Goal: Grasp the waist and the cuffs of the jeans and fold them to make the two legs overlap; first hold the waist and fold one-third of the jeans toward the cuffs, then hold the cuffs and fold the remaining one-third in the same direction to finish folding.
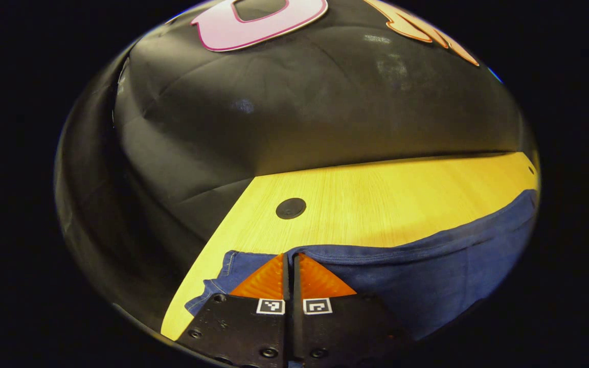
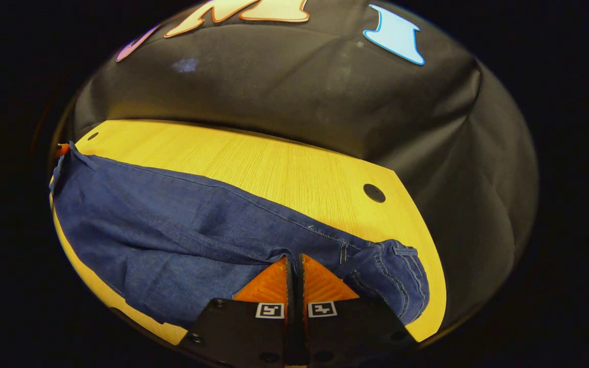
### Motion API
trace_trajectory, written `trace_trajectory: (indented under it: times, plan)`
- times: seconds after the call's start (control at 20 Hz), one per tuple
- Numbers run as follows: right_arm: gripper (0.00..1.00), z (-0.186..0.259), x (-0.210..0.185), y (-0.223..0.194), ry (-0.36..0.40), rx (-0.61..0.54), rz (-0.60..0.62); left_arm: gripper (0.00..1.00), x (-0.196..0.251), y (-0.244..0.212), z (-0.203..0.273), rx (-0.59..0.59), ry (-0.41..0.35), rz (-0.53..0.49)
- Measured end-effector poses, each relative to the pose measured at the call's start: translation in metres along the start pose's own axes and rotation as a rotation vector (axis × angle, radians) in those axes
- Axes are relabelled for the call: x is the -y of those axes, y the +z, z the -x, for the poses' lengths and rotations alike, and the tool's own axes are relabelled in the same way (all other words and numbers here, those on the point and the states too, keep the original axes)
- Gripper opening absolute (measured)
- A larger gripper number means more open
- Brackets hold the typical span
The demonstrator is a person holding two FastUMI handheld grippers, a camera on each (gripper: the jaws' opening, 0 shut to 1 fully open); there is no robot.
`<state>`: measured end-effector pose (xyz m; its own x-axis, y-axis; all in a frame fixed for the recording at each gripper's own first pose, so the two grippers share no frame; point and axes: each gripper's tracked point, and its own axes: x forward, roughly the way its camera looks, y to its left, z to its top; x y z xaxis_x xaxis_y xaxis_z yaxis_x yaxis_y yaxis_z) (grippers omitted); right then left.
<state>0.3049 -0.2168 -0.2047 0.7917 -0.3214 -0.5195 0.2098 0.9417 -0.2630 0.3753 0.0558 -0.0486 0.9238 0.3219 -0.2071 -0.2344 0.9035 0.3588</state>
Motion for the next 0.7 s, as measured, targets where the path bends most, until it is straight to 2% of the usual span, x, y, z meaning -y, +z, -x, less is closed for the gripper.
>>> trace_trajectory:
  times: [0.1,0.15,0.2,0.25,0.3,0.45,0.55,0.7]
  plan:
    - [0.06,0.002,0.006,0.001,0.011,0.001,-0.001,0.00,-0.003,0.005,0.008,0.000,0.012,0.031]
    - [0.14,0.006,0.007,0.003,0.023,0.006,-0.014,0.03,-0.004,0.007,0.015,-0.006,0.007,0.052]
    - [0.14,0.013,0.008,0.006,0.035,0.014,-0.037,0.09,-0.004,0.006,0.026,-0.004,-0.006,0.079]
    - [0.25,0.017,0.009,0.008,0.054,0.018,-0.059,0.25,-0.003,0.012,0.038,0.013,-0.022,0.098]
    - [0.29,0.026,0.011,0.011,0.073,0.027,-0.084,0.42,-0.002,0.020,0.048,0.035,-0.034,0.113]
    - [1.00,0.054,0.030,0.017,0.076,0.065,-0.154,0.90,-0.006,0.034,0.086,0.092,-0.025,0.137]
    - [1.00,0.068,0.052,0.013,0.053,0.070,-0.185,0.88,0.000,0.034,0.116,0.112,-0.048,0.154]
    - [1.00,0.088,0.100,-0.007,-0.021,0.058,-0.219,0.88,0.008,0.027,0.156,0.109,-0.078,0.179]
